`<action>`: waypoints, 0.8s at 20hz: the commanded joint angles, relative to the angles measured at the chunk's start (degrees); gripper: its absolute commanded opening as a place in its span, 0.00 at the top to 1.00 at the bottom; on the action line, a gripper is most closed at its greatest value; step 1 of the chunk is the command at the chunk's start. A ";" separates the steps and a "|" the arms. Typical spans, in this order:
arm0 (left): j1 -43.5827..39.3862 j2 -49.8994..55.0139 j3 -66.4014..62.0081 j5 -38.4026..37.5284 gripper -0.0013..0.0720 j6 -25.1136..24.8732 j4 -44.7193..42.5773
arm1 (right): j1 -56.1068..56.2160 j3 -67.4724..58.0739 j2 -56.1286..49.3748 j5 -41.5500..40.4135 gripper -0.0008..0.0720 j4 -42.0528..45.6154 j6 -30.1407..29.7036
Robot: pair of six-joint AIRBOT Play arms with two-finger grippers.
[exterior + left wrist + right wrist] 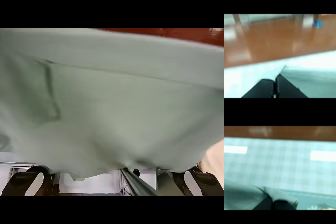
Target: Fold the shirts.
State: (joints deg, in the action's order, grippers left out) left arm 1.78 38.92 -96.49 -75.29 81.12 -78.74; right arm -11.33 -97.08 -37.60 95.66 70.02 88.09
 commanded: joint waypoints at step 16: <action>-1.20 48.35 17.40 35.85 0.96 7.28 21.92 | 0.02 12.11 -53.51 -34.86 0.95 -8.72 -3.02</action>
State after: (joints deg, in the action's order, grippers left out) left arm 0.60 81.06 -78.59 -44.31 88.12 -62.83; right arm -11.33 -79.33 -81.87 62.52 62.87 84.51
